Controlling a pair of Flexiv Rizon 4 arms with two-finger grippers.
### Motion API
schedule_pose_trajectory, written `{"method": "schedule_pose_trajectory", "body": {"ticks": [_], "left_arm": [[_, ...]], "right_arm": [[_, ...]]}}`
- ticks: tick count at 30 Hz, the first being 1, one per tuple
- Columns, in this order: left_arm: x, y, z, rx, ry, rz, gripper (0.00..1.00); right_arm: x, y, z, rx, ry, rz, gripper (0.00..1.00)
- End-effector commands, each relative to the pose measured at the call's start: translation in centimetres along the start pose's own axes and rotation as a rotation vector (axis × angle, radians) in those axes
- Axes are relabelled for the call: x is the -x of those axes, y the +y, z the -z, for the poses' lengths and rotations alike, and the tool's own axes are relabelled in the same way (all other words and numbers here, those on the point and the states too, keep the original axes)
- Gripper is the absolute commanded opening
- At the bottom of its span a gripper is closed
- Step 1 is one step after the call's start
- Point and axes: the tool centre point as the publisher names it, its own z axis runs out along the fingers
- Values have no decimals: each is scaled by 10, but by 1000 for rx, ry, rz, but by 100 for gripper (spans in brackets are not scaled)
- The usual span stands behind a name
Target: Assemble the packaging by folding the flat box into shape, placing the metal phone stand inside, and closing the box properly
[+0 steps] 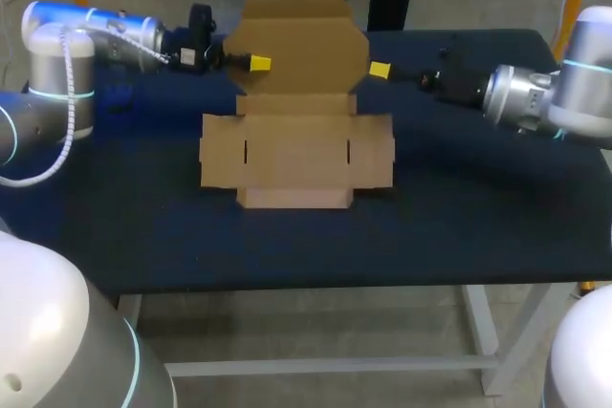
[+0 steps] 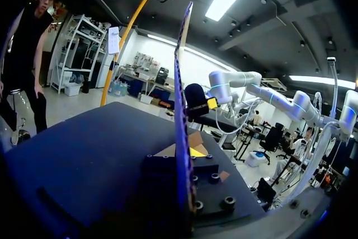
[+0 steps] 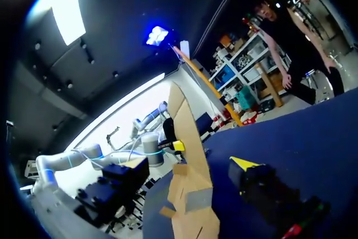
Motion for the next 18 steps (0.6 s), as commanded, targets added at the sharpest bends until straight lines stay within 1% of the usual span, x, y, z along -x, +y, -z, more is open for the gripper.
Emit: {"method": "schedule_pose_trajectory", "body": {"ticks": [1,3,4,5,7,9,10,11,12,13,18], "left_arm": [[0,-4,5,-1,-9,-2,0],[1,-7,6,-4,-16,-5,0],[1,-8,7,-4,-17,-5,0],[2,-9,7,-4,-20,-7,0],[2,-11,8,-4,-26,-10,0],[3,-14,9,-3,-32,-15,0],[2,-15,9,-3,-34,-16,0],[2,-16,9,-1,-36,-18,0],[2,-17,8,1,-38,-21,0],[1,-18,8,5,-39,-24,0],[-1,-23,3,23,-45,-32,0]], "right_arm": [[-20,3,21,-4,-90,19,100],[-25,1,30,-7,-114,37,100],[-27,1,34,-8,-126,46,97],[-29,0,39,-8,-136,57,91],[-33,-1,49,-11,-160,75,74],[-39,-4,56,-11,-178,92,49],[-42,-5,60,-14,-187,101,43],[-44,-6,63,-17,-196,111,31],[-46,-8,67,-18,-204,119,13],[-48,-9,70,-25,-210,127,0],[-56,-17,81,-50,-239,164,0]]}}
